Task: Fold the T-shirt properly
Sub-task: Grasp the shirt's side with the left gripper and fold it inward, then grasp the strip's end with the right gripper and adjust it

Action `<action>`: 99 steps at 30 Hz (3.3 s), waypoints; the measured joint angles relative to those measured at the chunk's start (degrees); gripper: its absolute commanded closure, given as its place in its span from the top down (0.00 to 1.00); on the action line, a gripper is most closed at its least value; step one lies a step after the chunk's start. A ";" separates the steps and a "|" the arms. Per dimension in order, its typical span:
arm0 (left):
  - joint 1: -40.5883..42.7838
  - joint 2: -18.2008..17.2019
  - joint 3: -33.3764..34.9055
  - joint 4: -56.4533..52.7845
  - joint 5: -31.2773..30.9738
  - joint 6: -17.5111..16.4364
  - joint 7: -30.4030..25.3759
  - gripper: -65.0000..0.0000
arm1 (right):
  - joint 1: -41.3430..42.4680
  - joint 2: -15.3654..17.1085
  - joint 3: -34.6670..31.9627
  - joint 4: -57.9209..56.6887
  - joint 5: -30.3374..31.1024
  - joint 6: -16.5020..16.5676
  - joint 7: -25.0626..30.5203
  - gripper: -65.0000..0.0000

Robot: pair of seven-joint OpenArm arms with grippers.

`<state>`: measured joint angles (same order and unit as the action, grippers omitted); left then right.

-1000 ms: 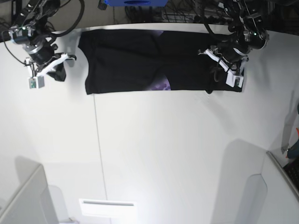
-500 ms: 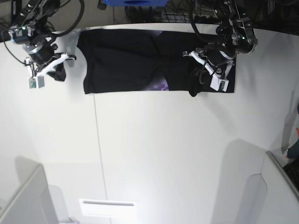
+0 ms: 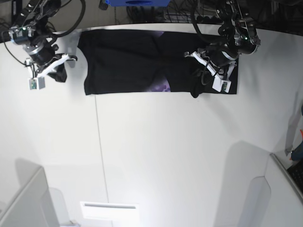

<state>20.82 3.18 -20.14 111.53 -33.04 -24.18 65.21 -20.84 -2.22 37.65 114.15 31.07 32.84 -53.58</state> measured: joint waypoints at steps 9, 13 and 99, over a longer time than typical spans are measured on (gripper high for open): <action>0.79 -0.02 0.00 0.00 -0.04 0.00 0.44 0.00 | 0.02 0.00 0.00 0.00 0.00 0.00 0.00 0.00; 0.76 -0.04 0.00 0.00 -0.20 0.00 0.63 0.00 | 0.00 0.00 0.00 0.00 0.00 0.00 0.00 0.00; 7.72 -19.06 -22.32 -21.59 1.46 -0.68 -21.07 0.00 | 1.90 7.87 -11.26 -15.04 24.55 -0.39 -13.35 0.00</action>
<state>28.53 -15.88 -42.46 89.93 -31.57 -24.86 44.14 -18.94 5.65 26.39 99.11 55.61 32.45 -66.94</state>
